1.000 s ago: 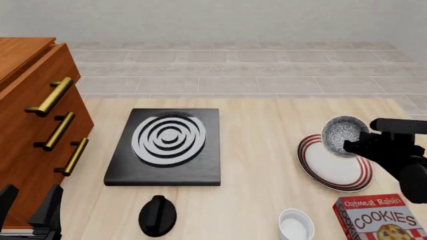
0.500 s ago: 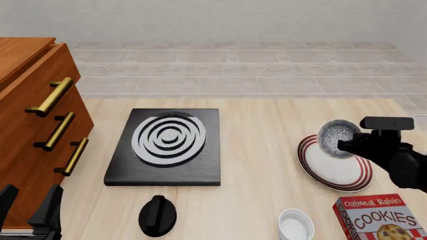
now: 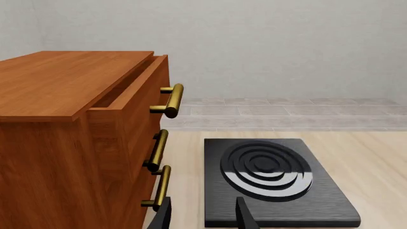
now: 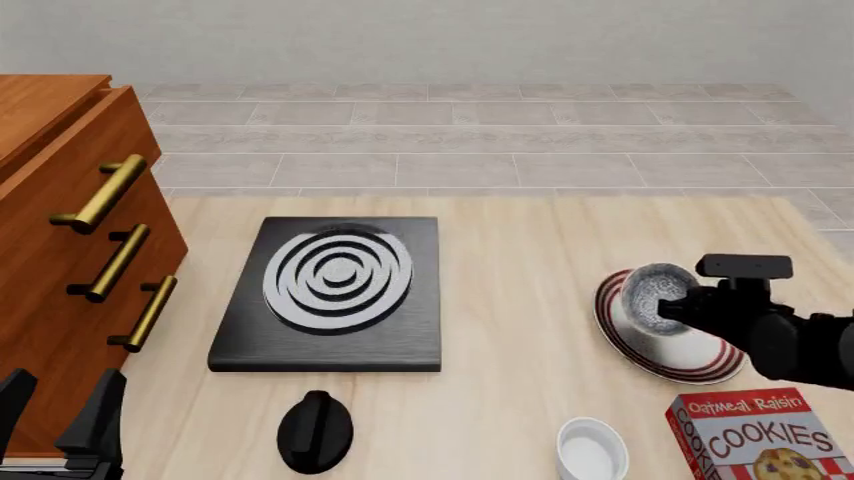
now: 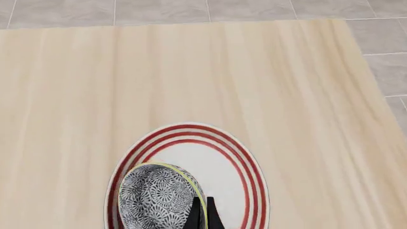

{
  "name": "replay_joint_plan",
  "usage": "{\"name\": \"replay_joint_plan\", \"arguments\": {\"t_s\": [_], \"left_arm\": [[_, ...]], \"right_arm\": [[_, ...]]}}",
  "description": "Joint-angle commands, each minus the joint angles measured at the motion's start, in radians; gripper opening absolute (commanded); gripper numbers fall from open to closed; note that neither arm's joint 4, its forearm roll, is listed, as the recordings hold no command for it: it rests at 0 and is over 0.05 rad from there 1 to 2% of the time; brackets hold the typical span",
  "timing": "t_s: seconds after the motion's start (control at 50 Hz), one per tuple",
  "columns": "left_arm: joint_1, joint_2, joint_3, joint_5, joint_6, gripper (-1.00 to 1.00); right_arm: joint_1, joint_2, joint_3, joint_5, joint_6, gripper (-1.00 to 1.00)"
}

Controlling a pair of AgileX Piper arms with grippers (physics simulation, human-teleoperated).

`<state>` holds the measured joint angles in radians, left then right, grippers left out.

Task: Pick the akita bowl on the stove and place it on the plate.

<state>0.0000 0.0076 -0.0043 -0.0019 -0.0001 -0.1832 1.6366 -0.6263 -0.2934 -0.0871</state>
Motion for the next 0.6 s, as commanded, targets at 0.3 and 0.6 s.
{"name": "replay_joint_plan", "arguments": {"t_s": [0.3, 0.6], "left_arm": [[0.000, 0.000, 0.000, 0.000, 0.000, 1.00], [0.000, 0.000, 0.000, 0.000, 0.000, 1.00]], "right_arm": [[0.016, 0.107, 0.000, -0.074, 0.035, -1.00], [0.013, 0.074, 0.012, -0.060, 0.029, -1.00]]}}
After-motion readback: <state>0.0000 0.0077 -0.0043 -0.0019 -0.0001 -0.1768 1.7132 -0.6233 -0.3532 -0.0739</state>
